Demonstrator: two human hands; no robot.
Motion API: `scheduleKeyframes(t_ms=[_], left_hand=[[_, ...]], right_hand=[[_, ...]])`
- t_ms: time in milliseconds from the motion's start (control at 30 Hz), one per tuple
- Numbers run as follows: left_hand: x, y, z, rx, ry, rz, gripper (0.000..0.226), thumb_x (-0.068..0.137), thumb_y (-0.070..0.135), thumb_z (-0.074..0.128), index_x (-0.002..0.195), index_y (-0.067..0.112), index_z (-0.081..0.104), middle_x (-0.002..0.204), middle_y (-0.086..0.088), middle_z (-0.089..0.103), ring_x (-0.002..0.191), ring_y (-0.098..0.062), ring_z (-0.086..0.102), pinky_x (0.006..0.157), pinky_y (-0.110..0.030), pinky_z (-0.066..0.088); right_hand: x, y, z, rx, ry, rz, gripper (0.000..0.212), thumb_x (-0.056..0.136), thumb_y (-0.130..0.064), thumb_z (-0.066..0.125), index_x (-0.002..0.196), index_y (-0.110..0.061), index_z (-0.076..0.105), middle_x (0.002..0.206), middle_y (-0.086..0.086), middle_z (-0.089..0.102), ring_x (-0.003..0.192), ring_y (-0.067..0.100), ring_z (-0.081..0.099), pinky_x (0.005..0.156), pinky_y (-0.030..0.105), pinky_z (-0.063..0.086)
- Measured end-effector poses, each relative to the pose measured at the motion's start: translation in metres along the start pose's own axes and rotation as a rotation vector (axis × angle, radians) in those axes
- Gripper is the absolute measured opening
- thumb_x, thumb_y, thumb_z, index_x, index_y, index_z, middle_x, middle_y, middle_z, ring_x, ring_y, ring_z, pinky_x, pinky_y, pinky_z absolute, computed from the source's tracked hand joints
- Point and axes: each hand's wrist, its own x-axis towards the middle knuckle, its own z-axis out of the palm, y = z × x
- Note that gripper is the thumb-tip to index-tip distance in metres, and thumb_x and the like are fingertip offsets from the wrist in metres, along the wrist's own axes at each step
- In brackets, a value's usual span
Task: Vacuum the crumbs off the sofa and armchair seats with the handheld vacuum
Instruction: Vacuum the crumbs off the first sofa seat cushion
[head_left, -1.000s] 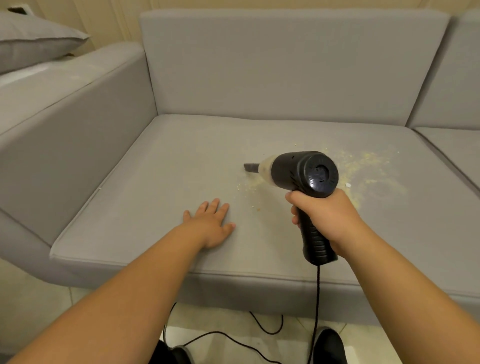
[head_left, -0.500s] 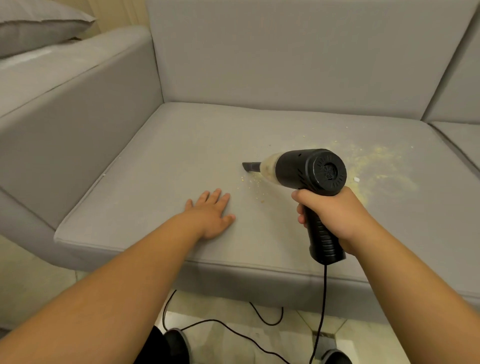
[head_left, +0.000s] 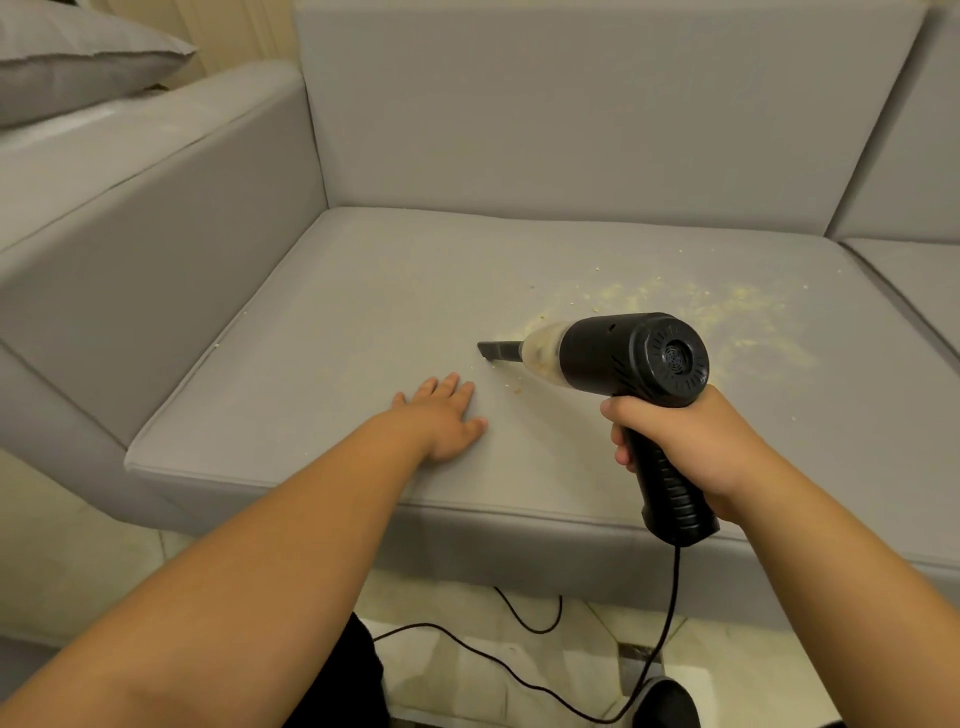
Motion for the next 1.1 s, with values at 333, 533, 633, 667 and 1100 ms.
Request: scheduleKeyframes(t_ms=[333, 533, 633, 667, 1100], left_hand=[[-0.001, 0.020, -0.004, 0.011, -0.019, -0.007, 0.075, 0.106, 0.061, 0.027, 0.166, 0.028, -0.003, 0.173, 0.006, -0.012, 0.159, -0.024, -0.006, 0.126, -0.059, 0.006], [0.007, 0.017, 0.001, 0.028, -0.004, -0.004, 0.076, 0.105, 0.062, 0.027, 0.166, 0.027, -0.002, 0.173, 0.005, -0.011, 0.159, -0.026, -0.005, 0.125, -0.060, 0.008], [0.011, 0.014, 0.004, 0.037, 0.001, -0.008, 0.077, 0.105, 0.064, 0.028, 0.166, 0.028, -0.001, 0.173, 0.005, -0.010, 0.159, -0.026, -0.004, 0.126, -0.060, 0.008], [0.012, 0.013, 0.005, 0.047, 0.005, -0.006, 0.077, 0.104, 0.064, 0.028, 0.166, 0.028, -0.001, 0.173, 0.004, -0.010, 0.159, -0.026, -0.003, 0.126, -0.059, 0.009], [0.011, 0.016, 0.004, 0.057, 0.010, 0.015, 0.076, 0.105, 0.063, 0.028, 0.166, 0.028, -0.001, 0.173, 0.005, -0.010, 0.160, -0.025, -0.003, 0.126, -0.058, 0.010]], right_hand=[[-0.014, 0.006, -0.021, -0.014, -0.057, -0.012, 0.011, 0.091, -0.014, 0.075, 0.094, -0.004, 0.071, 0.076, 0.015, 0.071, 0.067, 0.026, 0.069, 0.072, 0.044, 0.060], [-0.021, 0.005, -0.029, -0.018, -0.029, 0.004, 0.019, 0.090, -0.016, 0.076, 0.102, -0.002, 0.072, 0.075, 0.012, 0.071, 0.067, 0.023, 0.069, 0.073, 0.040, 0.060], [-0.022, 0.001, -0.034, 0.017, 0.001, 0.019, 0.021, 0.090, -0.014, 0.077, 0.105, -0.001, 0.072, 0.074, 0.012, 0.070, 0.067, 0.024, 0.068, 0.072, 0.040, 0.060], [-0.024, -0.001, -0.036, 0.026, 0.001, 0.021, 0.019, 0.090, -0.014, 0.077, 0.104, -0.002, 0.072, 0.074, 0.013, 0.070, 0.067, 0.024, 0.068, 0.070, 0.038, 0.060], [-0.045, -0.023, -0.085, -0.034, -0.095, 0.049, 0.030, 0.093, -0.013, 0.072, 0.119, 0.001, 0.067, 0.075, 0.013, 0.069, 0.066, 0.024, 0.067, 0.063, 0.035, 0.060]])
